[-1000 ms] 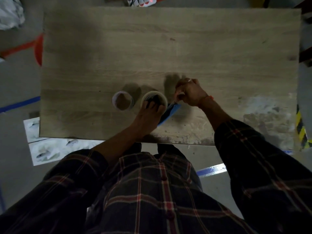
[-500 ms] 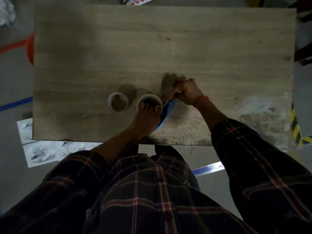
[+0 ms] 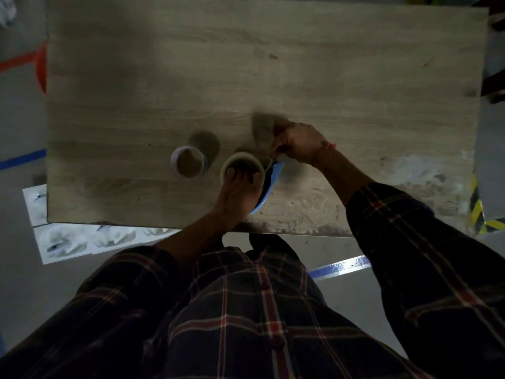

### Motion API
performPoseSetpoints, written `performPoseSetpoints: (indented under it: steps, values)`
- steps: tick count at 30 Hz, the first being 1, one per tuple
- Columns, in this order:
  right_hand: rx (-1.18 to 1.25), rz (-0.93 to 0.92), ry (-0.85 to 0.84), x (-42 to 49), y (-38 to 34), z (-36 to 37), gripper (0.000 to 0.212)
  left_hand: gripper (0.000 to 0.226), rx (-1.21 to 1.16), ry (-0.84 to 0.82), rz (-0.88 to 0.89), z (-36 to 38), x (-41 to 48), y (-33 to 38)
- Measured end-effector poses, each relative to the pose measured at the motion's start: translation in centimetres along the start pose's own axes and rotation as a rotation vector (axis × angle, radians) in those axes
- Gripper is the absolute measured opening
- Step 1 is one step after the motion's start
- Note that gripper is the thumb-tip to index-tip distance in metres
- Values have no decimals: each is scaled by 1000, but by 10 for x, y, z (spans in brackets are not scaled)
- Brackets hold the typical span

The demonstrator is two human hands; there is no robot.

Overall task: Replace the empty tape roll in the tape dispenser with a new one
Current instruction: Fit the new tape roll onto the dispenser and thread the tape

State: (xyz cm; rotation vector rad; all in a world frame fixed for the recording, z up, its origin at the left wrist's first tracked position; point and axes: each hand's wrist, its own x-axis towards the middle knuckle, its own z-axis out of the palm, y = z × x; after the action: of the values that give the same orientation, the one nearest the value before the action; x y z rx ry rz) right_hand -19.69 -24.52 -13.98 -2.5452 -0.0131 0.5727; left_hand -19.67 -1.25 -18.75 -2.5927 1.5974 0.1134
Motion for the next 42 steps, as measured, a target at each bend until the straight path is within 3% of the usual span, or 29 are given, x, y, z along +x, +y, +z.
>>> performPoseSetpoints:
  steps: [7,12,14,17,23,30,32,34,36,42]
  values:
    - [-75,-60,-9,4,-14,-18,20,34,-54,-41,-78,-11,4,2]
    - [217,23,-2,-16,-13,-9,20,48,-186,-94,-27,-18,-5,-12]
    - [291,77,33,-23,-14,1,20,68,-191,-165,-18,-18,-15,-11]
    - [299,135,48,-30,-16,14,23,94,-219,-173,-161,-25,-28,6]
    - [361,181,115,-41,-19,22,21,107,7,-408,-323,-33,-16,43]
    - [324,196,50,-30,-20,15,21,96,5,-363,-338,-32,-14,37]
    - [302,196,41,-28,-22,13,19,92,-74,-233,-354,-35,-16,36]
    - [288,207,35,-27,-22,13,20,86,-146,8,-359,-42,-14,29]
    - [293,211,42,-28,-22,14,21,91,-210,154,-345,-46,-3,16]
    - [318,171,65,-32,-20,14,22,120,-393,-149,-366,-26,14,3]
